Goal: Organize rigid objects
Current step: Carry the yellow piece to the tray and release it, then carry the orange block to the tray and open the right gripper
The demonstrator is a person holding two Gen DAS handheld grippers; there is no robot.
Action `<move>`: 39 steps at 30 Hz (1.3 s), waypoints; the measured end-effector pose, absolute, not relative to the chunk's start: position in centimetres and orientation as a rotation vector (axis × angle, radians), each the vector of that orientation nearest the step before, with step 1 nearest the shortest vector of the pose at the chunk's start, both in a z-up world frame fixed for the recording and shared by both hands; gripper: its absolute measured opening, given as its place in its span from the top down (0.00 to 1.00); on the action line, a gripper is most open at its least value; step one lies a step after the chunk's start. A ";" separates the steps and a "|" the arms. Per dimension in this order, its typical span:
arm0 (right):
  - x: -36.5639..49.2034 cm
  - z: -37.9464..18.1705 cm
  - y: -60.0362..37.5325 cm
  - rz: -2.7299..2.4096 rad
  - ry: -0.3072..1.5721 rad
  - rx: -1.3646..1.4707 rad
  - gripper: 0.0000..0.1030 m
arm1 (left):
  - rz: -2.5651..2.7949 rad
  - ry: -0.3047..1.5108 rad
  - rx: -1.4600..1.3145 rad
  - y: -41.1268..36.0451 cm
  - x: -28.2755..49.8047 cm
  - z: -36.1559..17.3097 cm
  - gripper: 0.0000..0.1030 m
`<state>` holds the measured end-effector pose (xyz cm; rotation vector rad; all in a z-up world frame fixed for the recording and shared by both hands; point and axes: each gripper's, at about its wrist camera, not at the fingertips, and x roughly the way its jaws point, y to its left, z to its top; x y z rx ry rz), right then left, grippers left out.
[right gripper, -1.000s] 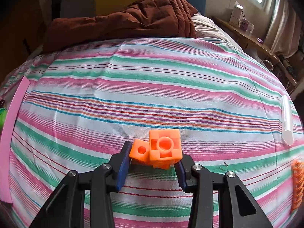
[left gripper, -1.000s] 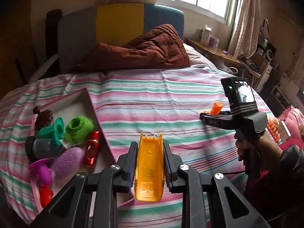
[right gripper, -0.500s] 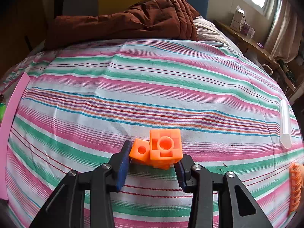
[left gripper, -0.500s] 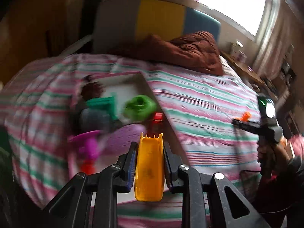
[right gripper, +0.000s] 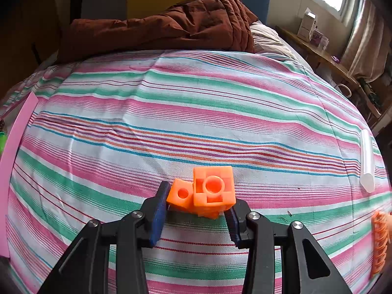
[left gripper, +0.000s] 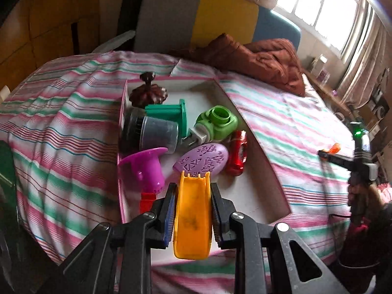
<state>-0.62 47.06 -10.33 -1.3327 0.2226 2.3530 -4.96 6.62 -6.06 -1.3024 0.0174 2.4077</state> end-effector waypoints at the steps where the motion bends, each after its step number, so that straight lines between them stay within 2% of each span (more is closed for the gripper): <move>1: -0.6 -10.3 47.1 2.353 0.223 -1.333 0.58 | 2.402 0.012 -1.312 6.7 -5.2 -6.4 0.76; 4: -0.6 -10.3 47.1 2.355 0.223 -1.332 0.58 | 2.401 0.026 -1.332 7.0 -5.7 -7.0 0.76; 7: -0.6 -10.3 47.0 2.354 0.223 -1.332 0.58 | 2.394 -0.006 -1.350 6.5 -5.7 -7.2 0.70; 14: -0.6 -10.3 46.8 2.351 0.213 -1.330 0.58 | 2.456 -0.022 -1.326 5.0 -5.0 -6.2 0.69; 26: -0.6 -9.9 45.9 2.354 0.205 -1.355 0.59 | 2.657 0.108 -1.178 4.1 -3.5 -2.2 0.67; 29: -0.6 -9.1 44.5 2.402 0.216 -1.381 0.59 | 2.675 0.119 -1.163 3.9 -3.2 -1.9 0.63; 39: -0.8 -3.6 33.6 2.733 0.104 -1.347 0.59 | 2.715 0.110 -1.172 3.0 -2.8 -2.0 0.61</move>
